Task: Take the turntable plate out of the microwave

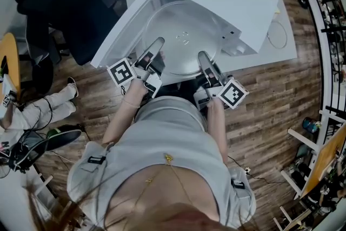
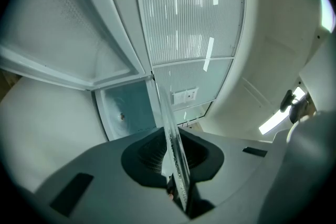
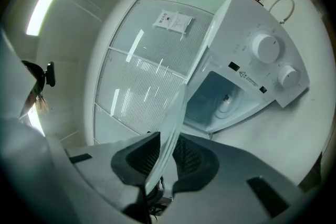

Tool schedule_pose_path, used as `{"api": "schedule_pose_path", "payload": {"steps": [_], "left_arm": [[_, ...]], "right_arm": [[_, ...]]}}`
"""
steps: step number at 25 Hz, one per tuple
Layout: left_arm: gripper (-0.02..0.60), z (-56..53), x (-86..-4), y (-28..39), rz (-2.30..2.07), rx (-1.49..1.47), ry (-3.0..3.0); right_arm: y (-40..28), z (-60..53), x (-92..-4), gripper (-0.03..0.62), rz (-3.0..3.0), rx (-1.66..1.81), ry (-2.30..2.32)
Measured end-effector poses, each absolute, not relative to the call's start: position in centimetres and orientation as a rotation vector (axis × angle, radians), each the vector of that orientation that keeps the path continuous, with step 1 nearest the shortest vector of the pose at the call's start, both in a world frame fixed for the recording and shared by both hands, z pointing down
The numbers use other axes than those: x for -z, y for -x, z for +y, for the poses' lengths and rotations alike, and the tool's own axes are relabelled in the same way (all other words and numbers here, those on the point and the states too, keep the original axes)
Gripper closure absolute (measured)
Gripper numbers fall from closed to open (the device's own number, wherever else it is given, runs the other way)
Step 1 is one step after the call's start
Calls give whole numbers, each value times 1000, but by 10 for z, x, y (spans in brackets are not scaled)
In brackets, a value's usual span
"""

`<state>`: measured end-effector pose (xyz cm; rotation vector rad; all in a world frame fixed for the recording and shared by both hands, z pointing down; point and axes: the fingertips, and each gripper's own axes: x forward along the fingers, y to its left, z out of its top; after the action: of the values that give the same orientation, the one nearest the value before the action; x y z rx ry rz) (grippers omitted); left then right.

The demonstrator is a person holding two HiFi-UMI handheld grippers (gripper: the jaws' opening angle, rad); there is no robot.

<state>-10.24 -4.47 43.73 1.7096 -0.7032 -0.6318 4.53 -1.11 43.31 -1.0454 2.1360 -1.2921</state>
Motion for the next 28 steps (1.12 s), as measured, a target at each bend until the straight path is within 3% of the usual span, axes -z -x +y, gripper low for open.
{"api": "schedule_pose_path", "payload": {"steps": [28], "left_arm": [[525,-120,-415,48,-609,519,-1759]], "right_arm": [[-98,-78,-407,519,2060,1217,1093]]}}
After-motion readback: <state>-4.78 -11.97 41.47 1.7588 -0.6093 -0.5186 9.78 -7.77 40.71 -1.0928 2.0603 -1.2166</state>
